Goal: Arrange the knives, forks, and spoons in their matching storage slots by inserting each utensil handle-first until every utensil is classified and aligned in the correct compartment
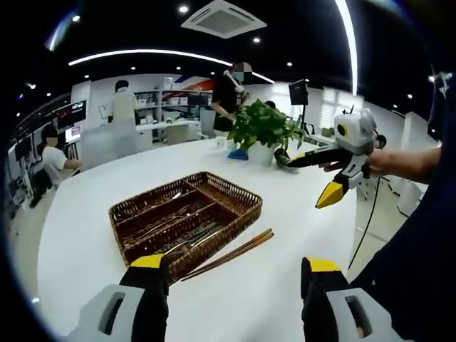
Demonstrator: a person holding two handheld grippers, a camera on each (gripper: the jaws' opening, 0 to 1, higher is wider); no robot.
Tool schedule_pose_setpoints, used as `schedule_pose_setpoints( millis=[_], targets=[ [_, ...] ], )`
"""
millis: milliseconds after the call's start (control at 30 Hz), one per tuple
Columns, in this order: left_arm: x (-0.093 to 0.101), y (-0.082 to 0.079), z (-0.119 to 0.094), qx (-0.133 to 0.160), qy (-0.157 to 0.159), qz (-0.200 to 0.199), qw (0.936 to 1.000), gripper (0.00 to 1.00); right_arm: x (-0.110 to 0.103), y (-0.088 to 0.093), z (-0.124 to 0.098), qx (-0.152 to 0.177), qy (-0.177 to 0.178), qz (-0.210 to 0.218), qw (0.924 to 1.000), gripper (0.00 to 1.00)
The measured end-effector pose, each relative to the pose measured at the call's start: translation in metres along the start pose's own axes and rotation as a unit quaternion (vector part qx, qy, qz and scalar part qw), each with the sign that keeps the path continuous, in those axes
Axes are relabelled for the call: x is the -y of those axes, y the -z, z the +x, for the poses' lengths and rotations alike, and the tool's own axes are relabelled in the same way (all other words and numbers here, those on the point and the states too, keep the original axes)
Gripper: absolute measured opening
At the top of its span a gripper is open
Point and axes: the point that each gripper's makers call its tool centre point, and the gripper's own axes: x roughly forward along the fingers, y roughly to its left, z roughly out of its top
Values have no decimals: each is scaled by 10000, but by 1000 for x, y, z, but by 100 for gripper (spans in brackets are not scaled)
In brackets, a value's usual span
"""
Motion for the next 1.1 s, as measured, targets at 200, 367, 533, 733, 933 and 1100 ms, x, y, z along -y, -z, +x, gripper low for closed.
schedule_pose_setpoints(
  millis=[200, 367, 533, 733, 933, 1100],
  targets=[
    [6, 3, 12, -266, 325, 269, 9988, 53, -1, 6, -5, -23, 36, 52, 10000, 90],
    [16, 7, 34, -616, 741, 588, 9936, 48, -6, 11, -9, -65, -5, 67, 10000, 87],
    [19, 11, 50, -856, 987, 809, 9881, 40, -9, 12, -11, -73, -13, 89, 9999, 86],
    [22, 21, 76, -1405, 1318, 1494, 9698, 31, -13, 15, -14, -126, -32, 16, 9999, 84],
    [26, 28, 99, -1750, 1549, 1792, 9557, 25, -13, 20, -18, -223, 45, -19, 9997, 81],
    [32, 35, 118, -1958, 1722, 1992, 9446, 20, -12, 25, -22, -274, 97, 33, 9996, 78]
  ],
)
